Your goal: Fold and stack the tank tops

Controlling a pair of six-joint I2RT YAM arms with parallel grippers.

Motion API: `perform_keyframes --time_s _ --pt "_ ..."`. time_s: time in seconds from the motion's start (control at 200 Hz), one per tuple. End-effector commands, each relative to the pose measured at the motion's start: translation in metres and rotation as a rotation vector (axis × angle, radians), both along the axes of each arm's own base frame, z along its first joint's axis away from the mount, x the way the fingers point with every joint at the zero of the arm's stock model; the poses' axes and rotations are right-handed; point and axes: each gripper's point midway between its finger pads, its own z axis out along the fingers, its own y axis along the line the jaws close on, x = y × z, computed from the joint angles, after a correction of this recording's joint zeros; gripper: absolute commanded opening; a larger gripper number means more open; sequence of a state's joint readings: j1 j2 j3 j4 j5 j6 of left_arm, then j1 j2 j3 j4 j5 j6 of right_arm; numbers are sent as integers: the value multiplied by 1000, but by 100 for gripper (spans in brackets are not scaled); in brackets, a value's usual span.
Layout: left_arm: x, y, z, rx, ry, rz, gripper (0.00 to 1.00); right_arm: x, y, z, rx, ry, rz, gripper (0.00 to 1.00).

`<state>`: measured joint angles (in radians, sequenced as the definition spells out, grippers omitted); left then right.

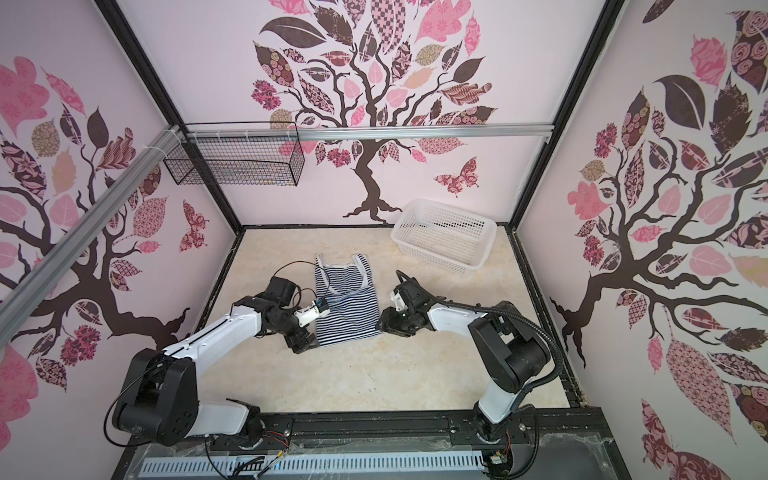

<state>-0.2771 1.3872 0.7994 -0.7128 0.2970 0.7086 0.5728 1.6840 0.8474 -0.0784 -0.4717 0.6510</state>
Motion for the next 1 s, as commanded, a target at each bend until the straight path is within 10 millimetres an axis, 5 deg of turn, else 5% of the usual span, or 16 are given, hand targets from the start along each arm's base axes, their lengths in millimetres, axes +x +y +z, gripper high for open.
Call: perform_keyframes --time_s 0.0,0.385,0.66,0.996 --pt "3 -3 2 -23 -29 0 86 10 3 4 12 -43 -12 54" --pt "15 -14 -12 -31 76 16 83 15 11 2 32 -40 2 43" --pt "5 -21 -8 -68 123 -10 54 16 20 8 58 -49 26 36" --pt "-2 -21 -19 -58 193 -22 44 6 29 10 60 -52 54 23"
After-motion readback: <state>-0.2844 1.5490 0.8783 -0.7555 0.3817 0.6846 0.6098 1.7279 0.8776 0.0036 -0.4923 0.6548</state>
